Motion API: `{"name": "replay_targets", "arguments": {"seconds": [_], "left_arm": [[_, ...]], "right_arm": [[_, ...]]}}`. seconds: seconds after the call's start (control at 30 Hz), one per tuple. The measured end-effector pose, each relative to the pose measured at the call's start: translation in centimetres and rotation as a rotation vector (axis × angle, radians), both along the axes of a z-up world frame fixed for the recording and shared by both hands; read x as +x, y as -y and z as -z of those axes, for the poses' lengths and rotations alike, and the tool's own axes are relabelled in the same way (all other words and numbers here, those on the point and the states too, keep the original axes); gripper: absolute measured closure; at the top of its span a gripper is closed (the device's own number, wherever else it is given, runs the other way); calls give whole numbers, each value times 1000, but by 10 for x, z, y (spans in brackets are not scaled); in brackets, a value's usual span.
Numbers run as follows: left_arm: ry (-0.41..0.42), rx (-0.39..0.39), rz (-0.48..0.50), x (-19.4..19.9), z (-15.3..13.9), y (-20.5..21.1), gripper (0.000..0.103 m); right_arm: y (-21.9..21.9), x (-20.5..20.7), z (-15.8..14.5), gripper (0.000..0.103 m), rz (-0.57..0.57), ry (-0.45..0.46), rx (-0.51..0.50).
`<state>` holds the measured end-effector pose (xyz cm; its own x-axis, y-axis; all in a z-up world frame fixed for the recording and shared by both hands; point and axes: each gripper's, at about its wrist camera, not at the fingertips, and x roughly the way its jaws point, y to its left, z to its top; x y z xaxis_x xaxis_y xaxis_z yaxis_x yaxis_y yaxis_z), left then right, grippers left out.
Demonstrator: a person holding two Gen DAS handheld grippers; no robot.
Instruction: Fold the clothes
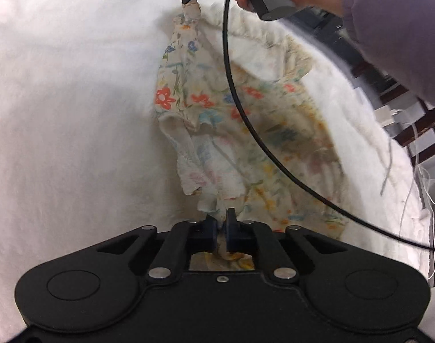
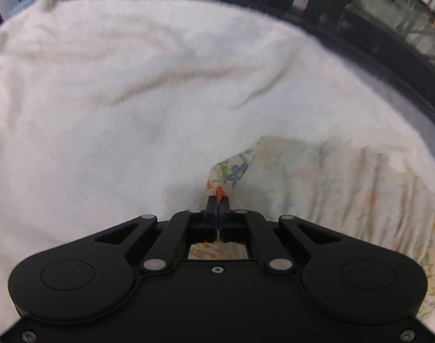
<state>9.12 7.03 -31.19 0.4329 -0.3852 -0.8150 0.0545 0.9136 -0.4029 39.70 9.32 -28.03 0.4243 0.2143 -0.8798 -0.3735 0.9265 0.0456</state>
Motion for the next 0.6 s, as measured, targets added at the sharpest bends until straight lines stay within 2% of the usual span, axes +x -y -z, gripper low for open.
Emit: {"name": "replay_targets", "arguments": {"seconds": [0.1,0.17,0.27,0.3,0.33,0.37,0.4,0.43,0.47,0.5,0.53,0.6], "left_arm": [[73,65,56,-3,-12,15,99],[122,127,166,-8,-17,38,99],[154,222,304,-15,-10,73,97],[147,237,342,-14,-7,84,93],[139,251,379,-14,-3,94,82],[129,258,405,-14,-1,102,71],[113,246,421,-14,0,105,50],[106,217,436,-17,-2,107,40],[121,189,439,-21,-5,104,35],[142,173,442,-26,-7,102,25],[166,163,446,-31,-11,98,19],[184,147,455,-37,-15,90,17]], "right_arm": [[38,10,-22,102,50,11,86],[66,18,-32,102,75,16,136],[119,36,-26,101,158,-54,229],[127,37,-21,100,181,-75,241],[141,41,-7,99,231,-97,235],[156,46,6,93,281,-120,229],[170,50,19,69,330,-142,221],[177,51,25,52,361,-149,183],[185,50,26,46,389,-143,177],[195,49,21,42,400,-127,201],[206,48,17,41,409,-112,224],[218,44,-2,41,393,-101,245]]}}
